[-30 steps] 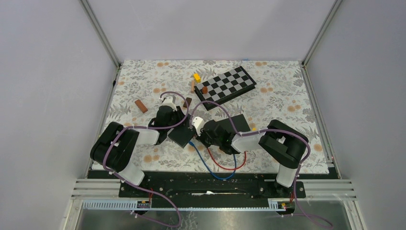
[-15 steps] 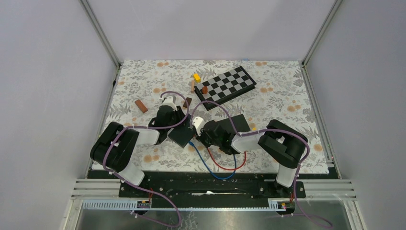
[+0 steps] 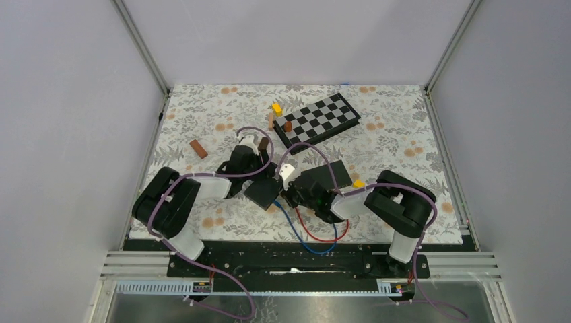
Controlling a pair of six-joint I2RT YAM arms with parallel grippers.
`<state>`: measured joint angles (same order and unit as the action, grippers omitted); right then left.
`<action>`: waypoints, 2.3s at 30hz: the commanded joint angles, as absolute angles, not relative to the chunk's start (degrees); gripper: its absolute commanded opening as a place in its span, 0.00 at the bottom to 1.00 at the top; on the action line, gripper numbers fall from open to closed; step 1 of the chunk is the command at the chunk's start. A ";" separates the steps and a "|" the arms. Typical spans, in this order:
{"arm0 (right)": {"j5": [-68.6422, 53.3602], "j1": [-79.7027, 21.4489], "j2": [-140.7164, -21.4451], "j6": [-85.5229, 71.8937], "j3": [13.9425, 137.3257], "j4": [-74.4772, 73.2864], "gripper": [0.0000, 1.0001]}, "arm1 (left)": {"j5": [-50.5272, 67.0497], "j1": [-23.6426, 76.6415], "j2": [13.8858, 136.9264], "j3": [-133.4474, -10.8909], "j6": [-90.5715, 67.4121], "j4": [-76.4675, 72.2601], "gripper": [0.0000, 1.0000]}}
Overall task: Insert the plug into the switch port
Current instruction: Insert the connector into the switch port.
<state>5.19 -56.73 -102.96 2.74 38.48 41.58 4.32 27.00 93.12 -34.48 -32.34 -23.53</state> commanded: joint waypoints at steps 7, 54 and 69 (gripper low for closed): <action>8.24 -55.69 -95.40 0.81 36.58 48.61 0.40 | 11.95 28.06 95.08 -35.92 -36.67 -11.51 0.66; 10.55 -35.73 -69.94 -20.35 35.37 -10.09 0.52 | 8.21 37.08 86.33 -63.70 -20.23 -7.30 0.84; 3.86 -34.91 -72.90 -24.55 32.20 -10.11 0.52 | 21.94 37.05 107.04 -74.82 -14.32 -7.21 0.80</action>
